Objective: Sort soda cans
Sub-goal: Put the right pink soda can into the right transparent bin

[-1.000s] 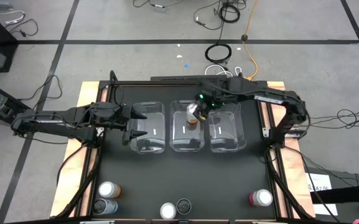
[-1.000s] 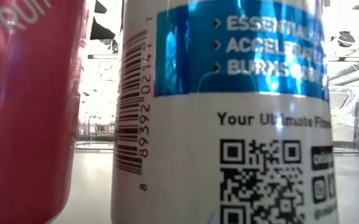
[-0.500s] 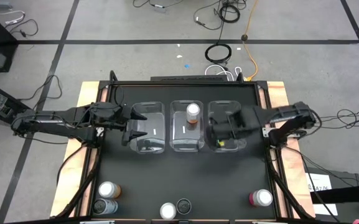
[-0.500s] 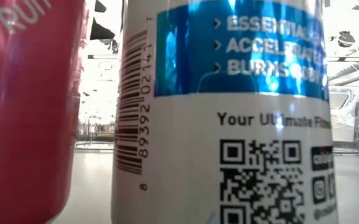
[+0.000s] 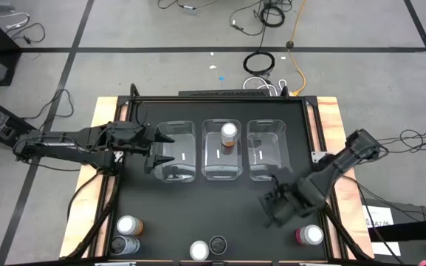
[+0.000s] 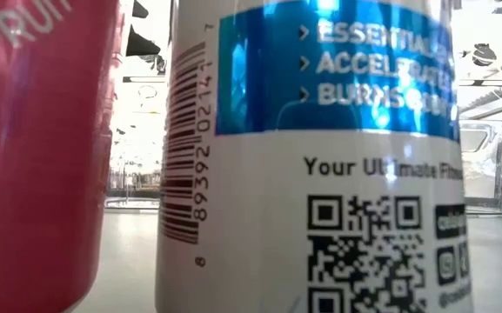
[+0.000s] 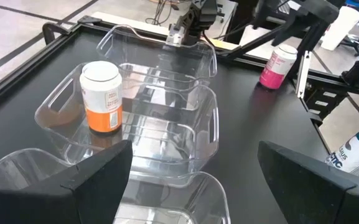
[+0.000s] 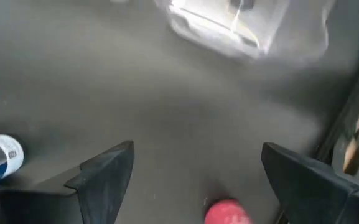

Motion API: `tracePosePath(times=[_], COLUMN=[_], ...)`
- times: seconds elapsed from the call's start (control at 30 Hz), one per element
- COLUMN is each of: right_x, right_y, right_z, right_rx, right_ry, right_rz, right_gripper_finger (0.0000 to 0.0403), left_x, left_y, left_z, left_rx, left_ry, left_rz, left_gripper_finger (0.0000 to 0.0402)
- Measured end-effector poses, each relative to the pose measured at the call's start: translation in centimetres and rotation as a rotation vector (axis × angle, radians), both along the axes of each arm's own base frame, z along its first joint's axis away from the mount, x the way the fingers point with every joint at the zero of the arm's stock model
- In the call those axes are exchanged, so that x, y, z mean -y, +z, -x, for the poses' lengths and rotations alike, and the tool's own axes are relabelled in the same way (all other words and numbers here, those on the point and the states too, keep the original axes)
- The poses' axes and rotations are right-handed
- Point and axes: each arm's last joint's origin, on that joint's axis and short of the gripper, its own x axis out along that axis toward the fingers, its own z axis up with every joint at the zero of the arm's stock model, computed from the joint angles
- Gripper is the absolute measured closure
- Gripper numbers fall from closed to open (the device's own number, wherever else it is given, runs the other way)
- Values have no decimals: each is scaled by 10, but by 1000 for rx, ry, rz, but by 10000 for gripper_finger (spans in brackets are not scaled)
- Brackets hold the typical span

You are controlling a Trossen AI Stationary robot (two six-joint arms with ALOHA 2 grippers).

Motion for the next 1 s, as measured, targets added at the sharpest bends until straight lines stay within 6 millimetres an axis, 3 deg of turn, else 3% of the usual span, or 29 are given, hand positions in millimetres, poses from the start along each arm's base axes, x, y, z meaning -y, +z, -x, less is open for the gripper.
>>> tracePosePath(times=[0.2, 0.5, 0.83, 1.0], right_x=[-18, -15, -10, -11], right_y=[0, 0, 0, 1], right_z=[14, 12, 5, -15], right_rx=[34, 34, 47, 161], right_ry=[-79, -49, 102, 257], right_rz=[-4, 4, 36, -17], right_gripper_finger=[58, 58, 58, 58], left_x=[0, 0, 0, 0], left_y=[0, 0, 0, 0], left_z=[0, 0, 0, 0], left_rx=[0, 1, 5, 5], left_ry=[0, 0, 1, 2], left_rz=[0, 1, 1, 0], left_gripper_finger=[47, 47, 47, 47])
